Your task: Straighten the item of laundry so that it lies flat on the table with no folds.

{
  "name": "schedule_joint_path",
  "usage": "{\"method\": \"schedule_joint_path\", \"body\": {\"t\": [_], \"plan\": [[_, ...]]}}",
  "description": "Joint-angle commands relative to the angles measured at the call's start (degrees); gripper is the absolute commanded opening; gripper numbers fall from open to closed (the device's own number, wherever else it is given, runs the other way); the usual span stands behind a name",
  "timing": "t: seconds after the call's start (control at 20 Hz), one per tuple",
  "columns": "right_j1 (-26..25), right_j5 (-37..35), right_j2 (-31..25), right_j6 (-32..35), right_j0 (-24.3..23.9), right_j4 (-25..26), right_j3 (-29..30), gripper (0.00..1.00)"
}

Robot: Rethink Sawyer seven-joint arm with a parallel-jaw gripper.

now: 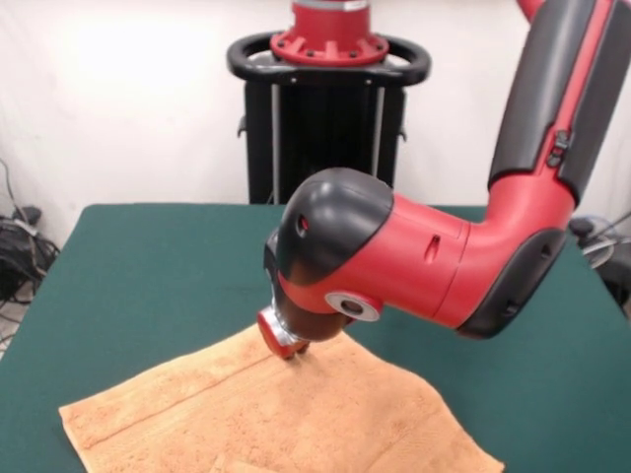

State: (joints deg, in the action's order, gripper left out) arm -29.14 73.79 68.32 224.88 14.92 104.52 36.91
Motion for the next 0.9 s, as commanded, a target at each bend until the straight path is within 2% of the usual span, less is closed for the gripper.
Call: {"method": "schedule_joint_path", "body": {"t": [0.05, 0.45, 0.9], "plan": [[-4.37, -4.47, -7.02, -7.52, -0.74, -1.46, 5.55, 0.00], [-4.74, -5.81, -8.61, -13.05, -2.00, -1.37, 6.29, 0.00], [-5.09, -6.32, -10.47, -15.47, -2.30, -2.29, 6.15, 0.00]]}}
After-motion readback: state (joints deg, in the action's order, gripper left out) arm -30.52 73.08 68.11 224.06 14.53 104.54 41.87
